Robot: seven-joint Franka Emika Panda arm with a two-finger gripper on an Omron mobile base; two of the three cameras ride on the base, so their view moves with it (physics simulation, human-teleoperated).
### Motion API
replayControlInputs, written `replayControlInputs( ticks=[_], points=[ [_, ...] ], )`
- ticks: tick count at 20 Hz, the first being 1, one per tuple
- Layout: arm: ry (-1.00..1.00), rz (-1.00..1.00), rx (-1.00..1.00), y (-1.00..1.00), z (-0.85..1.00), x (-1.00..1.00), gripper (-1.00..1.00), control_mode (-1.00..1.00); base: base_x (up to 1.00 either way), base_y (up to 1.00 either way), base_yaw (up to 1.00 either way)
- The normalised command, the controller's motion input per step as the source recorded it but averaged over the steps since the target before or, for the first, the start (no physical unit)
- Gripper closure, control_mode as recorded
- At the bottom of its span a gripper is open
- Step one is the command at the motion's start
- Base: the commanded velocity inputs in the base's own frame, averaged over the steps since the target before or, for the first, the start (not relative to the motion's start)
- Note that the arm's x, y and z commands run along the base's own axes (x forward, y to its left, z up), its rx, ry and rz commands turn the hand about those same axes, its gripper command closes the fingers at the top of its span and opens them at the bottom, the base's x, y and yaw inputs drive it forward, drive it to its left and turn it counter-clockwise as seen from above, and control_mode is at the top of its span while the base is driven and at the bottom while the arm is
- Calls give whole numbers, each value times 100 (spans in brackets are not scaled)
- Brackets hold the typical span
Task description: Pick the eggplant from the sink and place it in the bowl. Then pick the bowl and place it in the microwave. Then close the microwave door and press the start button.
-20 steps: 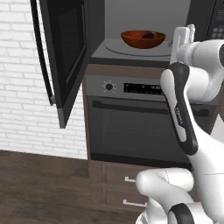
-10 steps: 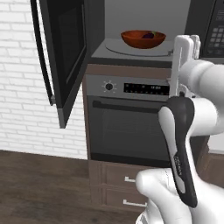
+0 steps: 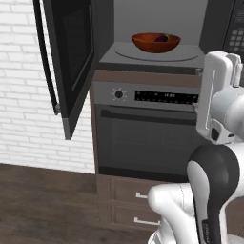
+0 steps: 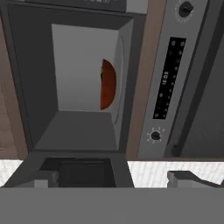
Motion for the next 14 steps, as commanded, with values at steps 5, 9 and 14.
replayControlInputs(
  ticks=[5, 9, 14],
  points=[
    [0, 0, 0, 32, 0, -72, -100, -100, 0, 0, 0],
    [0, 0, 1, 46, 0, -49, -100, -100, 0, 0, 0],
    [-1, 0, 0, 60, 0, -25, -100, -100, 0, 0, 0]
  ],
)
